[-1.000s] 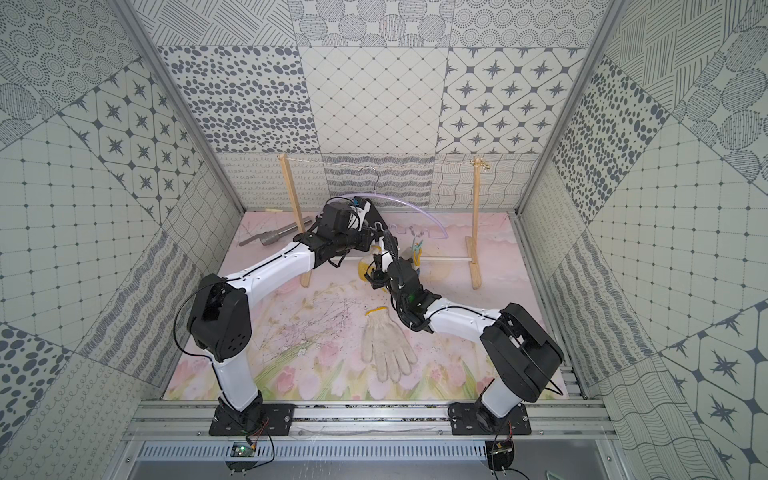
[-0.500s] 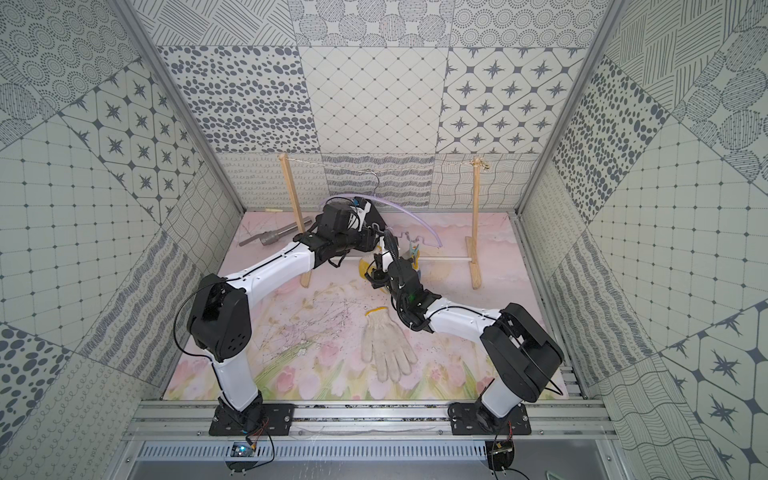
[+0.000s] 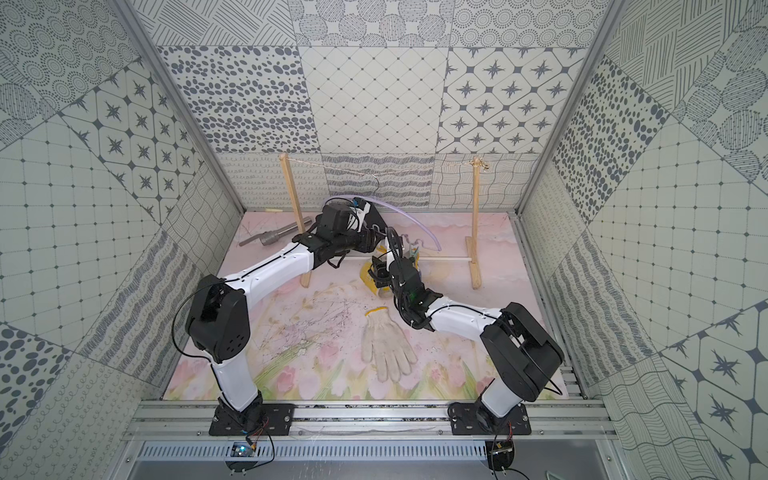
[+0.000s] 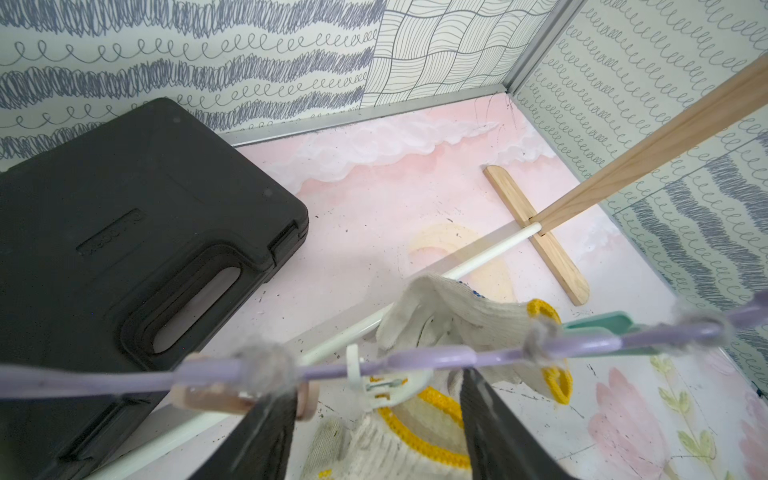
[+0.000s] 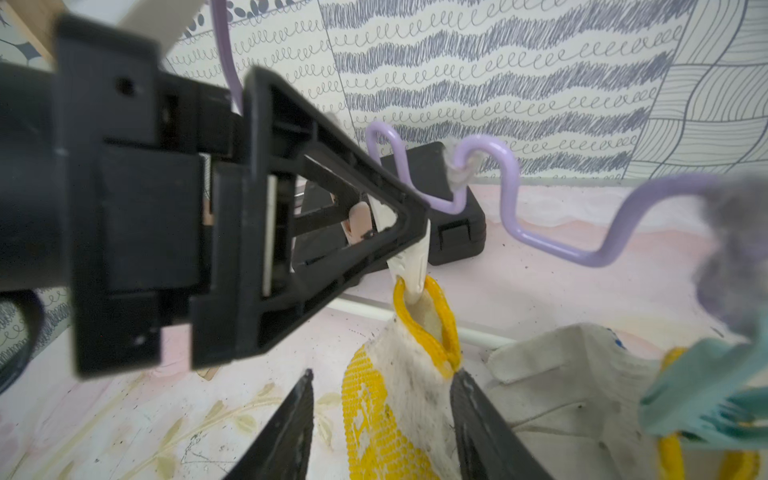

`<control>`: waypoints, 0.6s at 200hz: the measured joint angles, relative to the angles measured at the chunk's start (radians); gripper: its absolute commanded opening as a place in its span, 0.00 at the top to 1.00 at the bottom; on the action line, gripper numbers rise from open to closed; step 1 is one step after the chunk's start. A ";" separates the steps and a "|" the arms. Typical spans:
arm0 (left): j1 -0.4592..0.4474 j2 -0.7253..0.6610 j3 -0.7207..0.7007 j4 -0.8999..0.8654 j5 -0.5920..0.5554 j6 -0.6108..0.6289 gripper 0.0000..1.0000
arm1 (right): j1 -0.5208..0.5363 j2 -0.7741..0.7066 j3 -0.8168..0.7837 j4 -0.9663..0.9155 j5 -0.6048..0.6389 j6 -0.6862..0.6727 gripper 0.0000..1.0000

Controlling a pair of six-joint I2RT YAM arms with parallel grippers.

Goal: Clip the gloves onto a hanger to dry
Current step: Clamp the glove onto the hanger.

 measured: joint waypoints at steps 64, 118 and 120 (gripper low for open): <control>0.001 -0.071 -0.079 -0.001 -0.010 0.005 0.28 | -0.039 -0.035 0.000 -0.143 -0.063 0.047 0.44; 0.014 -0.205 -0.198 -0.008 0.003 0.000 0.26 | -0.053 -0.149 0.000 -0.363 -0.260 0.038 0.45; 0.014 -0.211 -0.203 -0.009 0.004 0.000 0.26 | -0.053 -0.153 0.000 -0.369 -0.269 0.038 0.45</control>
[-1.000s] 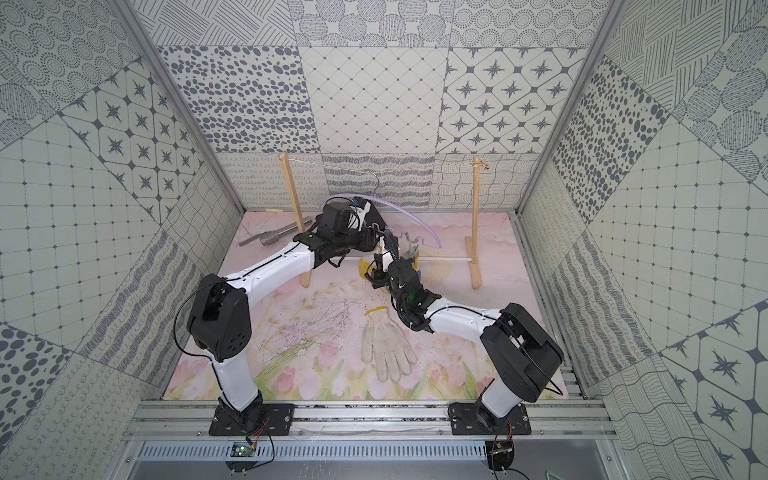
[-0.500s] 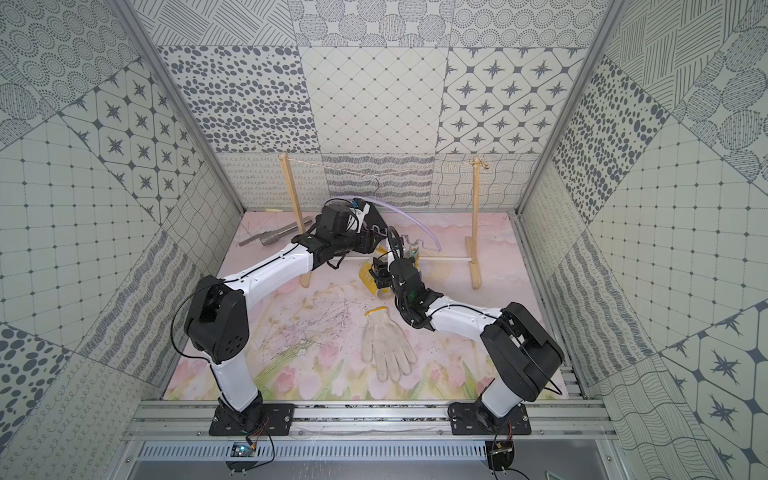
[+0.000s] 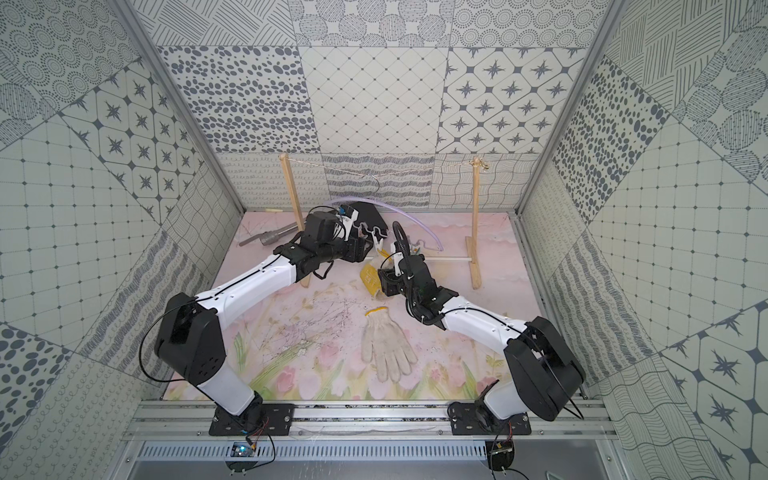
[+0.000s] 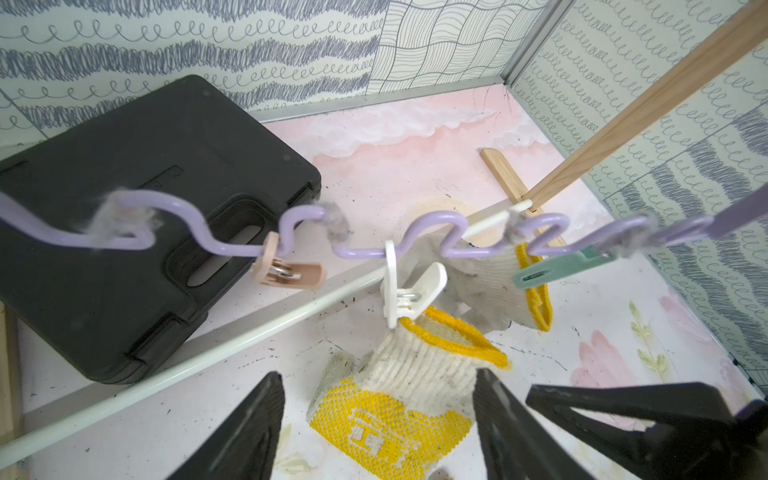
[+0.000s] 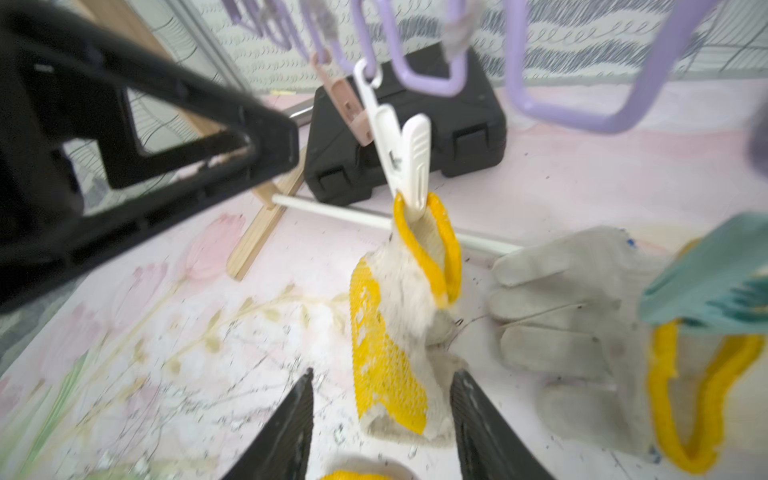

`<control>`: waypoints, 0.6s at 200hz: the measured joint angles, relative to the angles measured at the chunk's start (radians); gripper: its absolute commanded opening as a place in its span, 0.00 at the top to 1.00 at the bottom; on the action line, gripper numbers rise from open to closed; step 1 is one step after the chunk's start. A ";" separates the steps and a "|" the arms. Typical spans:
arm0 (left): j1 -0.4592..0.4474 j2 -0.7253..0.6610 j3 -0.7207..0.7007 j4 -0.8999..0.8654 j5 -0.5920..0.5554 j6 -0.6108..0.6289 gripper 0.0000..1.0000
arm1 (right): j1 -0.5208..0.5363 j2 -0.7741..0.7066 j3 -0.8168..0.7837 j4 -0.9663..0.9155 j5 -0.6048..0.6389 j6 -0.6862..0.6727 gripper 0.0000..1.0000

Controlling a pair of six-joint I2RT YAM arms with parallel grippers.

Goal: Clip the gloves onto a hanger to dry
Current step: Clamp the glove onto the hanger.

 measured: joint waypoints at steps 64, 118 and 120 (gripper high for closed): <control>0.002 -0.143 -0.204 -0.021 0.002 -0.019 0.28 | 0.000 -0.097 -0.043 -0.273 -0.219 0.006 0.53; 0.004 -0.231 -0.387 -0.008 0.023 -0.046 0.30 | 0.002 -0.035 -0.064 -0.366 -0.311 0.048 0.53; 0.004 -0.232 -0.389 -0.008 0.024 -0.047 0.30 | 0.002 -0.030 -0.063 -0.366 -0.311 0.049 0.53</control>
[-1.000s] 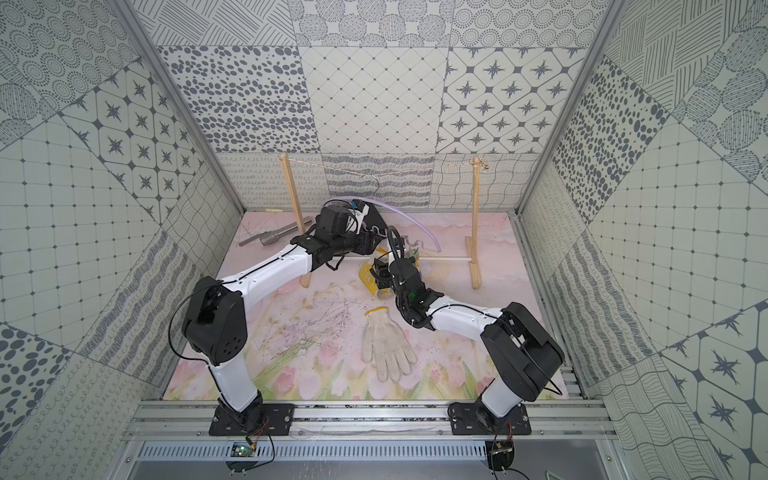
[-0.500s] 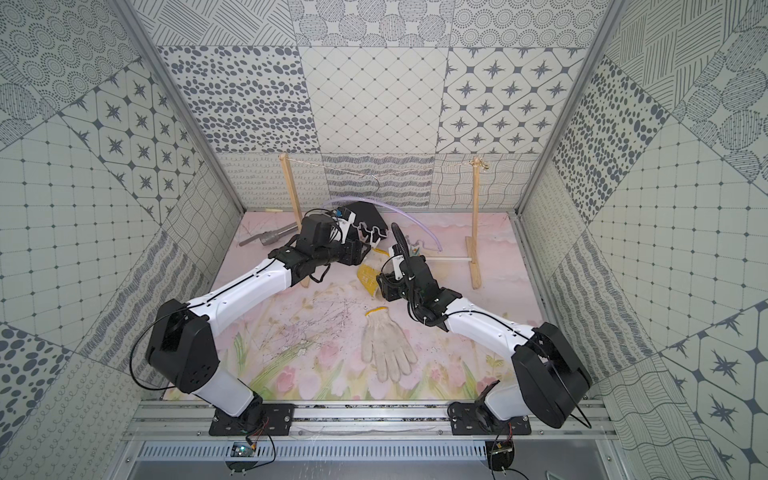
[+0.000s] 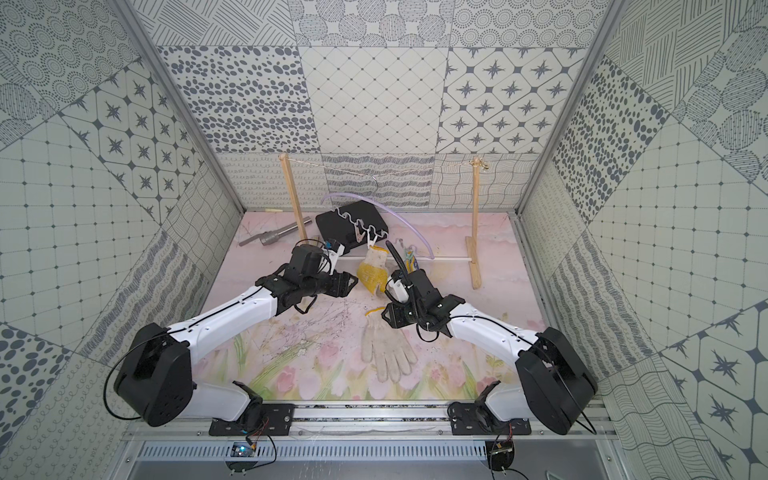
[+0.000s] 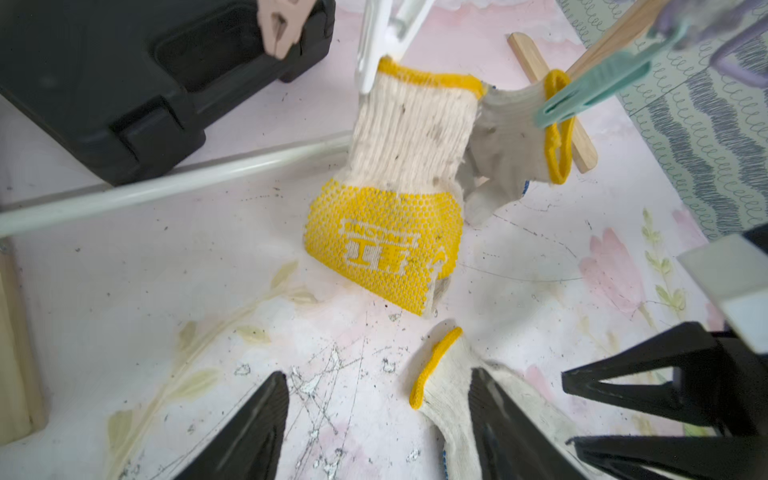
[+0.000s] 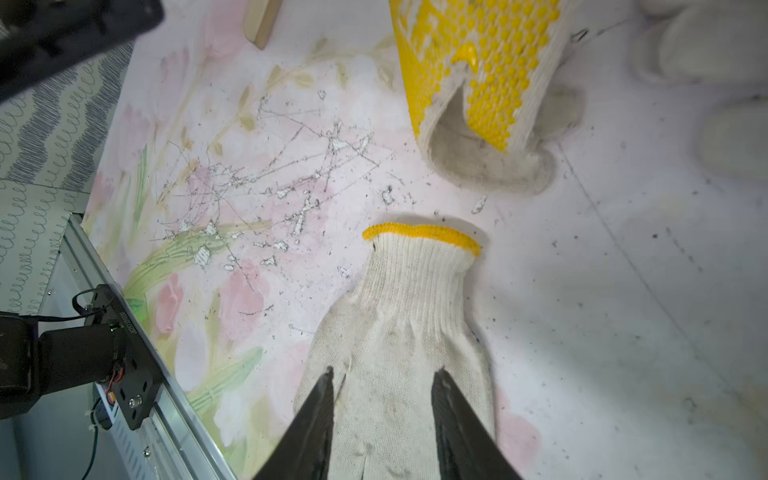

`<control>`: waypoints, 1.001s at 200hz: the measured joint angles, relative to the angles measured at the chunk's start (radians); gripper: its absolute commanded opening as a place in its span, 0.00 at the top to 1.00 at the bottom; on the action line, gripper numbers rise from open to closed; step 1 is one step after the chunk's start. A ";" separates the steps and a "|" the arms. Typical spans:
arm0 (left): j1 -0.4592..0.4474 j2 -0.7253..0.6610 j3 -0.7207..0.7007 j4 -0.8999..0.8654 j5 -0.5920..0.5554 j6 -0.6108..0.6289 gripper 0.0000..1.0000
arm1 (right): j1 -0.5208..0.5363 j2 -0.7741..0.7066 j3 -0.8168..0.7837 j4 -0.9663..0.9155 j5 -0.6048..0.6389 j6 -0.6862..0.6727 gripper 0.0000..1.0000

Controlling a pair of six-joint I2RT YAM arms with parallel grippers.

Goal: Clip the gloves onto a hanger to dry
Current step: Clamp the glove onto the hanger, then pick up the glove from the center of the board.

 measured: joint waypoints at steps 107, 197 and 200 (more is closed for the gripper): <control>0.002 -0.063 -0.108 0.031 0.007 -0.009 0.31 | 0.001 0.227 0.076 0.017 0.071 0.053 0.64; 0.002 -0.066 -0.117 0.041 0.006 -0.008 0.31 | 0.001 0.307 0.118 0.071 0.098 0.066 0.69; 0.002 -0.066 -0.117 0.041 0.006 -0.008 0.31 | 0.001 0.307 0.118 0.071 0.098 0.067 0.70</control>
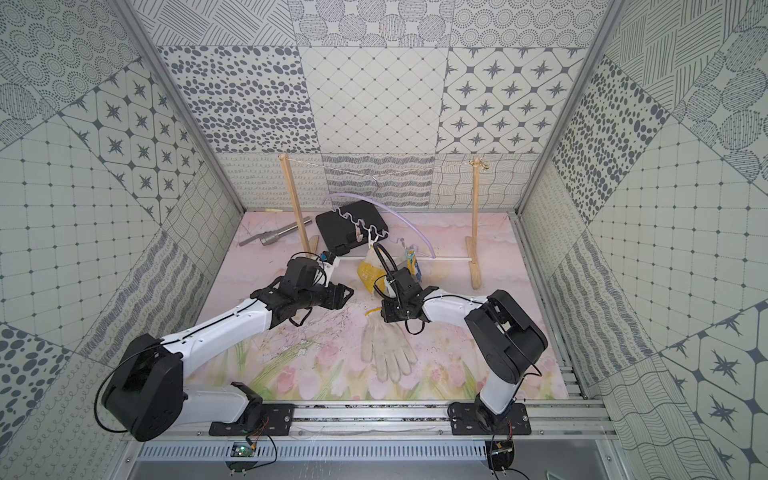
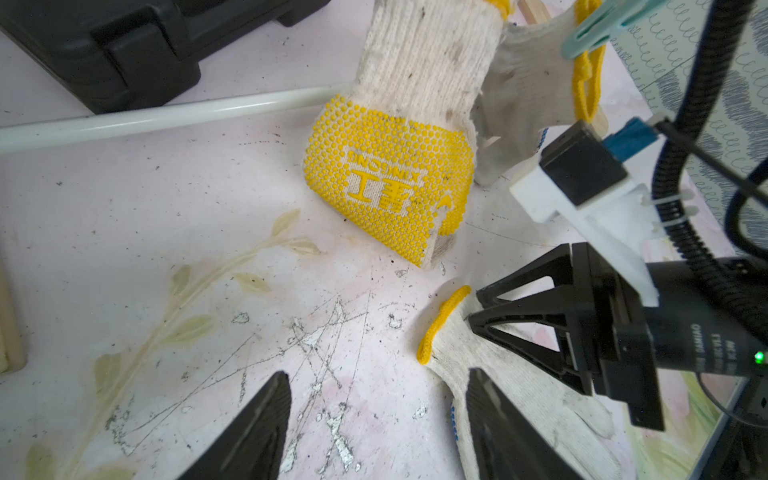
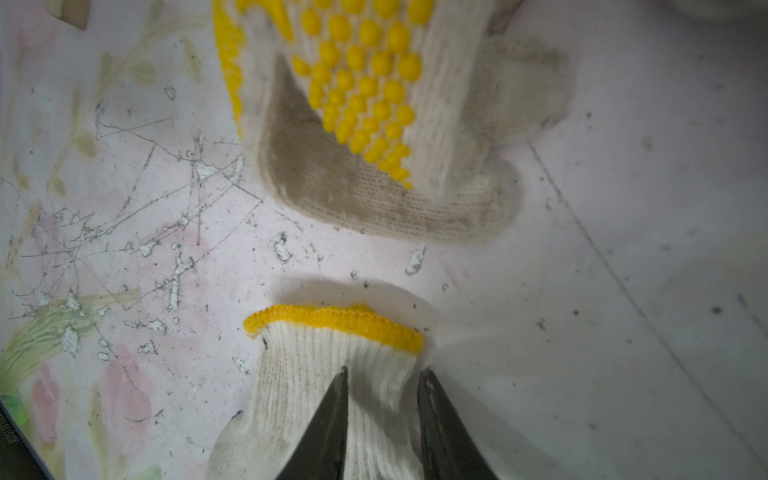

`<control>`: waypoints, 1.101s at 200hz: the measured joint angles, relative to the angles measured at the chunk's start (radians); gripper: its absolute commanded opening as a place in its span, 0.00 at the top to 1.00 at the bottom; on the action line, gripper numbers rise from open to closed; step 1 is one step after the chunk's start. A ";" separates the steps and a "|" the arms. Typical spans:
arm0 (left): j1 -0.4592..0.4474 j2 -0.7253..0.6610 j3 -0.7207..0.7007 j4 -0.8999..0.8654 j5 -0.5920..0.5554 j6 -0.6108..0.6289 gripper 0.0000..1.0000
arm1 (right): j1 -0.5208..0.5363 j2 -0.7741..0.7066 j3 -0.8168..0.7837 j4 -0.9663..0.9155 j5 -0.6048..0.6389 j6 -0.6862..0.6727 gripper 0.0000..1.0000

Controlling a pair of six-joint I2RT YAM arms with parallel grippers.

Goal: Clip the gloves onto a hanger to dry
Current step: Pick up the glove from the center of the board.

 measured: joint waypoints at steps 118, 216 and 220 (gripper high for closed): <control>0.003 -0.005 0.021 -0.004 -0.043 -0.002 0.31 | 0.041 -0.193 -0.026 0.032 0.053 0.018 1.00; 0.109 -0.025 0.083 0.049 -0.097 0.019 0.24 | 0.082 -0.292 0.045 0.140 0.076 0.007 1.00; 0.112 -0.027 0.083 0.053 -0.092 0.023 0.22 | 0.082 -0.290 0.052 0.143 0.076 0.006 1.00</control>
